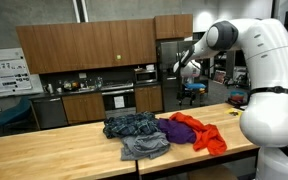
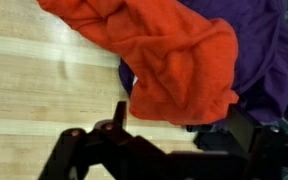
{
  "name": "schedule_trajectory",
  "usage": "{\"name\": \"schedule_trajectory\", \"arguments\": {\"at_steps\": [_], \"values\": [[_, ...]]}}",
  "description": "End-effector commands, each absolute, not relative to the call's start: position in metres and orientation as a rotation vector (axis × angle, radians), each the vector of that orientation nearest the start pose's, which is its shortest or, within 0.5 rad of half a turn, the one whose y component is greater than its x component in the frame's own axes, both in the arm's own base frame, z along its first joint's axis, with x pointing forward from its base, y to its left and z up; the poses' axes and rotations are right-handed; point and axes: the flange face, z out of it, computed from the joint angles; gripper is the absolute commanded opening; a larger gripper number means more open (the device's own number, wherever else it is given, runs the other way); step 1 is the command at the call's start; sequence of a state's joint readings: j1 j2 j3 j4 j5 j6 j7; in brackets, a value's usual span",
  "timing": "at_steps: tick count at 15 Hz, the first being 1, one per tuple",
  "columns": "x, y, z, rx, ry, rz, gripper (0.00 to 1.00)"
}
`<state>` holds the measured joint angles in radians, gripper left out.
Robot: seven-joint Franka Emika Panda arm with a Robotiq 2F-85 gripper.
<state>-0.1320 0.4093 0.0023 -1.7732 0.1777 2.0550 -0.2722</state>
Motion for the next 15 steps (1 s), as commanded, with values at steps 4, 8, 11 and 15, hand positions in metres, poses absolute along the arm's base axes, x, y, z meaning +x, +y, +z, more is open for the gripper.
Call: {"name": "schedule_trajectory", "arguments": {"at_steps": [4, 8, 11, 15], "values": [[0.659, -0.061, 0.309, -2.923, -0.13, 0.221, 1.0], [0.667, -0.049, 0.305, -2.926, -0.154, 0.243, 1.0], [0.671, -0.041, 0.302, -2.928, -0.166, 0.259, 1.0], [0.673, -0.032, 0.298, -2.936, -0.167, 0.274, 1.0]]}}
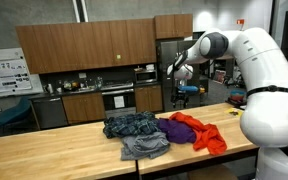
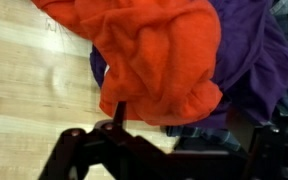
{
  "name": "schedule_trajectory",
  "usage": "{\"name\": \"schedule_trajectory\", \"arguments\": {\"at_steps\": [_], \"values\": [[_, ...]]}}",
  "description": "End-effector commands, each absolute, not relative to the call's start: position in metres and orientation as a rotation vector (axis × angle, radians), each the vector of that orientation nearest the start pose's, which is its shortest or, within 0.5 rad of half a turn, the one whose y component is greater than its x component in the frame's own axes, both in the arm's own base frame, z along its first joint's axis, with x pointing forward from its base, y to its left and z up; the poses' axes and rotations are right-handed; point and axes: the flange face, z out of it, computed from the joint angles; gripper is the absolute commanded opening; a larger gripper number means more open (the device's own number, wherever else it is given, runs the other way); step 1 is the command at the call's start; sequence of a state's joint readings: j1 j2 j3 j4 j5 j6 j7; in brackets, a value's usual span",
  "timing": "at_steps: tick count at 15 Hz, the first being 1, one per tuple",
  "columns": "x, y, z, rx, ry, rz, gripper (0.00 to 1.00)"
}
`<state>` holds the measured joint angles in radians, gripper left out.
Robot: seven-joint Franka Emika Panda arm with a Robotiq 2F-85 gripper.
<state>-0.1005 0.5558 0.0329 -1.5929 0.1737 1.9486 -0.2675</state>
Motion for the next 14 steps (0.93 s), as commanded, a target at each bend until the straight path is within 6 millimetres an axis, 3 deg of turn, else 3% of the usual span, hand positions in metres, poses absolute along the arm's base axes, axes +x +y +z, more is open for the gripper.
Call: {"name": "schedule_trajectory", "arguments": {"at_steps": [1, 5, 6, 7, 8, 9, 13, 14], "values": [[0.674, -0.031, 0.297, -2.939, -0.164, 0.279, 1.0], [0.678, -0.031, 0.29, -2.95, -0.137, 0.299, 1.0], [0.666, -0.042, 0.285, -2.947, -0.129, 0.307, 1.0], [0.626, -0.074, 0.274, -2.94, -0.114, 0.316, 1.0], [0.618, -0.084, 0.269, -2.941, -0.097, 0.332, 1.0], [0.665, -0.052, 0.262, -2.92, -0.082, 0.292, 0.97], [0.665, -0.054, 0.269, -2.938, -0.041, 0.359, 0.94], [0.674, -0.054, 0.268, -2.941, -0.049, 0.346, 0.94]]}}
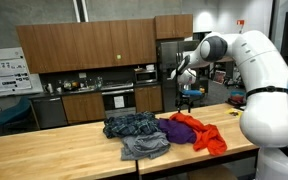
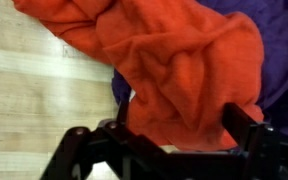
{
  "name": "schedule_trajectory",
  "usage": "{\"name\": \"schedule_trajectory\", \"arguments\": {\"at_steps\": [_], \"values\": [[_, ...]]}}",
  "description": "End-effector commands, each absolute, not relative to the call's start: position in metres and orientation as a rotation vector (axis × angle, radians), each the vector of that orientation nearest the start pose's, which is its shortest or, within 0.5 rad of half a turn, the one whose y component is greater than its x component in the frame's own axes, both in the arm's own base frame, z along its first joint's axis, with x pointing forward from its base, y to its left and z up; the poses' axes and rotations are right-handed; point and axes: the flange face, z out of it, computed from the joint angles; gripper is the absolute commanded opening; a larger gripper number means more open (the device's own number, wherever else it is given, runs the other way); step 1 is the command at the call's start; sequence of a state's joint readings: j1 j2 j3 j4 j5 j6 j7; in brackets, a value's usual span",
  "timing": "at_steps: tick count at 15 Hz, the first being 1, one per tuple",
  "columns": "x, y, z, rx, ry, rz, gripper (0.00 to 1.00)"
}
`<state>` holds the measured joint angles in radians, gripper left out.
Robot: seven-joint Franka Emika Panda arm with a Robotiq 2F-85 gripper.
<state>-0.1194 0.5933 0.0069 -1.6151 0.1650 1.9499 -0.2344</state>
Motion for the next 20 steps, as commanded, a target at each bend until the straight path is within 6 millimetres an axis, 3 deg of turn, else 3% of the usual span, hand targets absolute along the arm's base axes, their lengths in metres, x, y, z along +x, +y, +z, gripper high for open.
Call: {"name": "schedule_trajectory", "arguments": {"at_steps": [1, 6, 20], "values": [[0.674, -0.045, 0.272, -2.942, -0.048, 0.35, 0.98], [0.684, -0.028, 0.281, -2.945, -0.07, 0.335, 1.0], [0.702, -0.02, 0.274, -2.941, -0.064, 0.384, 0.94]]}}
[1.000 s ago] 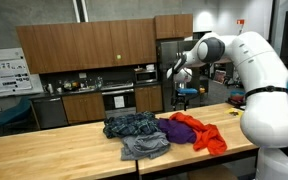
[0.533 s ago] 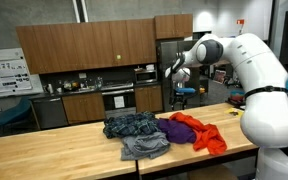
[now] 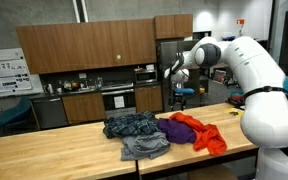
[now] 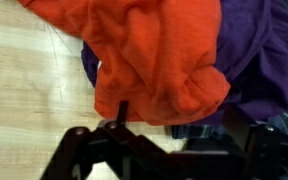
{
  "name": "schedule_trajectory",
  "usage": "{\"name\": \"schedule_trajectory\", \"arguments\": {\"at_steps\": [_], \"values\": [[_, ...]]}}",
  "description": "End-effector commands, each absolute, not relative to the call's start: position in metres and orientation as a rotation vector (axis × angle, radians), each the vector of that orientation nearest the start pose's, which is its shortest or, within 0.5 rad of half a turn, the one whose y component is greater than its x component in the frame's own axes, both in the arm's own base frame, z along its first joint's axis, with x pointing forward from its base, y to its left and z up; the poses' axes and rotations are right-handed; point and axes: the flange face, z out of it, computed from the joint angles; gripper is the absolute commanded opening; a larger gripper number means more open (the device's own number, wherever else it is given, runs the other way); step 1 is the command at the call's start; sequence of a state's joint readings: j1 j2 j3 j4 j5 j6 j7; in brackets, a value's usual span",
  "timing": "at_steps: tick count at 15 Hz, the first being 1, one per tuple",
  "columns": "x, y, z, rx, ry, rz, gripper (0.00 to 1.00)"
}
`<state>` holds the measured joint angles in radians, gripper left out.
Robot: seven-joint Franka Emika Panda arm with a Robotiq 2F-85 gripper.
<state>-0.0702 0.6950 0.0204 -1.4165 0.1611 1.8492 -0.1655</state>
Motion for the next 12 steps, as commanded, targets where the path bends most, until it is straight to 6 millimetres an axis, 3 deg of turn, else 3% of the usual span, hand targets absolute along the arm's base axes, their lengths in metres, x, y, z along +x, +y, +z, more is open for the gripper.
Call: {"name": "schedule_trajectory", "arguments": {"at_steps": [1, 8, 12], "values": [[0.7033, -0.0185, 0.2731, -2.94, -0.067, 0.39, 0.94], [0.71, -0.0104, 0.2715, -2.936, -0.073, 0.41, 0.85], [0.7126, -0.0105, 0.2701, -2.938, -0.071, 0.417, 0.86]]}}
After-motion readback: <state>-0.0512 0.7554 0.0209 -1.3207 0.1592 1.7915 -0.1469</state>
